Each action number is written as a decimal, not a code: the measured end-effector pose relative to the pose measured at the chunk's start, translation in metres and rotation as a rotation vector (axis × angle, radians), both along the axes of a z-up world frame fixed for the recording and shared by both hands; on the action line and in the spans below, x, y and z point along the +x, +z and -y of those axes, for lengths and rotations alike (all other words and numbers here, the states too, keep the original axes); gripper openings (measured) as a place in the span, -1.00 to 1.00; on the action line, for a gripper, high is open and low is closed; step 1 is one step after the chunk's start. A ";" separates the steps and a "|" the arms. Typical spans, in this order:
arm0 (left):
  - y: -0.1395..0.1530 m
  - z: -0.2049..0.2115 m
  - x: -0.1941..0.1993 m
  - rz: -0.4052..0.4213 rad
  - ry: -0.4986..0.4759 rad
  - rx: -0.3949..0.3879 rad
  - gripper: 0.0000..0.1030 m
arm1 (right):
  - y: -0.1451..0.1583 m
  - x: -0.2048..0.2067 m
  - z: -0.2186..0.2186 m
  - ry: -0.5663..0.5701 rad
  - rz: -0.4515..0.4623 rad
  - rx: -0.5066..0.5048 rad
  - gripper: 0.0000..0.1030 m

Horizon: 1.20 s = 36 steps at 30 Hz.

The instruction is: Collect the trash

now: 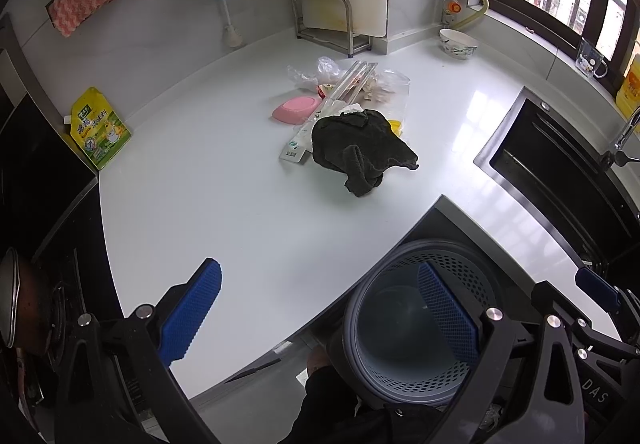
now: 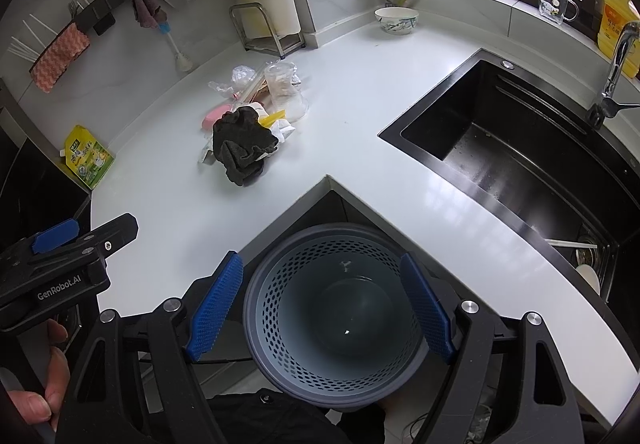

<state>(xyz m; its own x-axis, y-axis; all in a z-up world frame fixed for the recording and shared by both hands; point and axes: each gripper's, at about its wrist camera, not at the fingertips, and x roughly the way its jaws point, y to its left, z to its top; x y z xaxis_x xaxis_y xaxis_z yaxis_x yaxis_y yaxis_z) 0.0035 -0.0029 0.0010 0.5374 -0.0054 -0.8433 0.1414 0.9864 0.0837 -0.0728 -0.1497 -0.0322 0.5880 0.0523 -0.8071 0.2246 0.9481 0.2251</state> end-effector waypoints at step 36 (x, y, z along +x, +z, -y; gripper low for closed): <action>0.003 -0.008 -0.002 0.012 0.008 -0.006 0.88 | 0.000 -0.001 0.001 0.002 0.005 -0.003 0.50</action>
<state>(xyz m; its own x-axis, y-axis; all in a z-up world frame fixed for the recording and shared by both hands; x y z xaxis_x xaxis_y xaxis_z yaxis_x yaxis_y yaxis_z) 0.0012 0.0053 0.0043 0.5477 -0.0067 -0.8366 0.1329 0.9880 0.0791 -0.0734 -0.1505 -0.0320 0.5921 0.0512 -0.8042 0.2215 0.9492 0.2235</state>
